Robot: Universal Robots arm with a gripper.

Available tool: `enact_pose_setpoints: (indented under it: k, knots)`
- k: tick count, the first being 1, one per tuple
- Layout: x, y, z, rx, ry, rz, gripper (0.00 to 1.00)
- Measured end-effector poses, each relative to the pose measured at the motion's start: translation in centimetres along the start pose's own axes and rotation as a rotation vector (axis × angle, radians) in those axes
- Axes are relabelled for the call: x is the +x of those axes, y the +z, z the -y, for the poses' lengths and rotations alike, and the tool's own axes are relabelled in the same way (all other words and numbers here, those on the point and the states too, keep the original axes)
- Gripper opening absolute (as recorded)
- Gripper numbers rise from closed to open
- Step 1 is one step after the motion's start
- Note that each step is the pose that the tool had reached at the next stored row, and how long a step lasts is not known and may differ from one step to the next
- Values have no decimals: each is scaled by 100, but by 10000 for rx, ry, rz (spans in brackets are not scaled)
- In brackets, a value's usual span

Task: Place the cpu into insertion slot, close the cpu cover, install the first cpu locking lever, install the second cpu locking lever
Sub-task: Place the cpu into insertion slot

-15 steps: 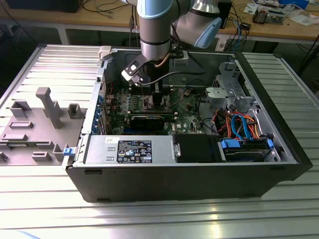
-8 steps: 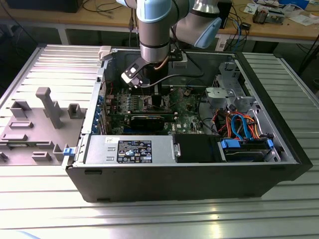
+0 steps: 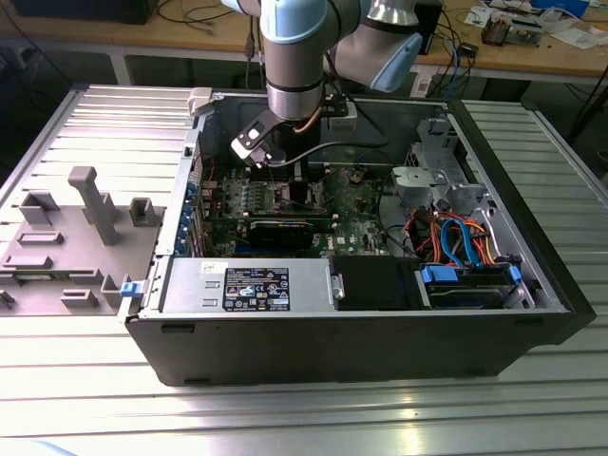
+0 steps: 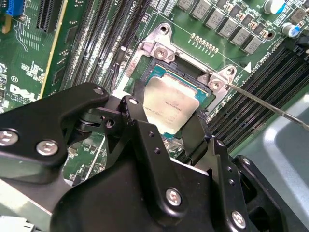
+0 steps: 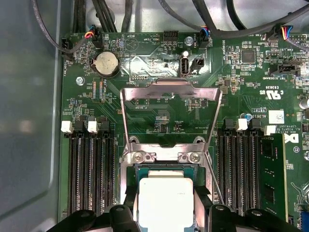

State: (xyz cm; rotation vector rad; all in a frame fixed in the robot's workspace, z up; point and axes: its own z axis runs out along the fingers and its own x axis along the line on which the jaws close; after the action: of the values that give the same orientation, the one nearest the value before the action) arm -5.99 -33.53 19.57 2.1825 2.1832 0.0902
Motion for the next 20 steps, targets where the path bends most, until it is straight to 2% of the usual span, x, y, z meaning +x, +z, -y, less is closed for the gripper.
enact_pose_setpoints:
  k: [2, 3, 4, 6, 9, 10, 12, 14, 15, 16, 18, 19, 20]
  knots:
    - [3, 6, -1, -7, 1, -19, 55]
    - [2, 6, -1, -9, 0, -11, 55]
    - [1, 5, -1, -6, 0, -9, 61]
    - [0, 1, 0, -2, 0, -3, 61]
    - [0, -62, -5, 0, 0, -2, 61]
    - [1, -103, -8, 6, 1, -3, 61]
    - [0, -162, -13, 41, 2, -1, 61]
    - [1, -193, -18, 133, 4, -4, 61]
    - [1, -194, -19, 149, 4, -3, 60]
    - [1, -194, -19, 150, 5, -2, 53]
    - [1, -194, -19, 152, 5, -2, 53]
    - [1, -194, -19, 152, 5, -2, 41]
    - [1, -194, -19, 152, 4, -2, 35]
